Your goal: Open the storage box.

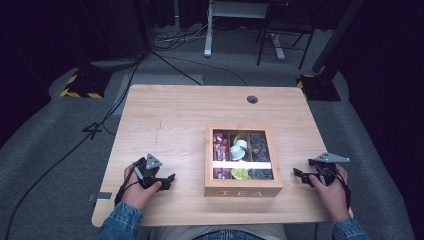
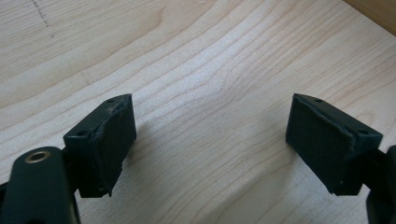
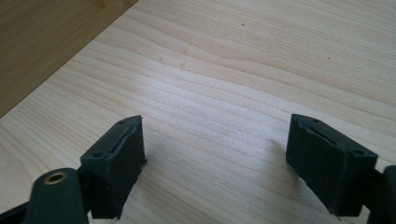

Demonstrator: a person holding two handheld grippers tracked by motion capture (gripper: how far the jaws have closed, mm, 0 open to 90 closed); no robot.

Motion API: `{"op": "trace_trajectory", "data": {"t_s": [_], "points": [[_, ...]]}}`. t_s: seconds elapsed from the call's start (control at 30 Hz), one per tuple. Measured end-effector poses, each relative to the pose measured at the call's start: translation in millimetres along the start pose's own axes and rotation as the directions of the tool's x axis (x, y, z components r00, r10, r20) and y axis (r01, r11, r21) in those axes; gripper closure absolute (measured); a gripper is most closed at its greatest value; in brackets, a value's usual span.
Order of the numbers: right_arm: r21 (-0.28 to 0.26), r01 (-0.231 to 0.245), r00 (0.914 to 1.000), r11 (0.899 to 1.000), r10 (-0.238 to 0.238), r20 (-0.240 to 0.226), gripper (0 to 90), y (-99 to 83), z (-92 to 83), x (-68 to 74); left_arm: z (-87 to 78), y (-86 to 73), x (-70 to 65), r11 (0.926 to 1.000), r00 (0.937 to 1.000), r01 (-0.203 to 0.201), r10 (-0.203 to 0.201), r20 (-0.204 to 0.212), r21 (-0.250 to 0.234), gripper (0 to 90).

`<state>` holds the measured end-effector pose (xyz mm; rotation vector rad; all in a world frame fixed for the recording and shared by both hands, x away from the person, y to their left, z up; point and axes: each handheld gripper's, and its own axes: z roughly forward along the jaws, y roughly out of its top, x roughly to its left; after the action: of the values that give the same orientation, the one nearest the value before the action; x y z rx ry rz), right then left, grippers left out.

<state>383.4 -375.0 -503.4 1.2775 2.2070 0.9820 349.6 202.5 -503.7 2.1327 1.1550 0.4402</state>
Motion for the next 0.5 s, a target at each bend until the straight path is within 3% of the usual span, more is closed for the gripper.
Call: {"op": "trace_trajectory", "data": {"t_s": [0.5], "points": [[-0.001, 0.005, 1.0000, 1.000, -0.005, 0.003, 19.9, -0.7, -0.7, 0.6, 1.2, 0.9, 0.3, 1.0000, 1.0000, -0.003, 0.003, 0.008, -0.001, 15.5]]}}
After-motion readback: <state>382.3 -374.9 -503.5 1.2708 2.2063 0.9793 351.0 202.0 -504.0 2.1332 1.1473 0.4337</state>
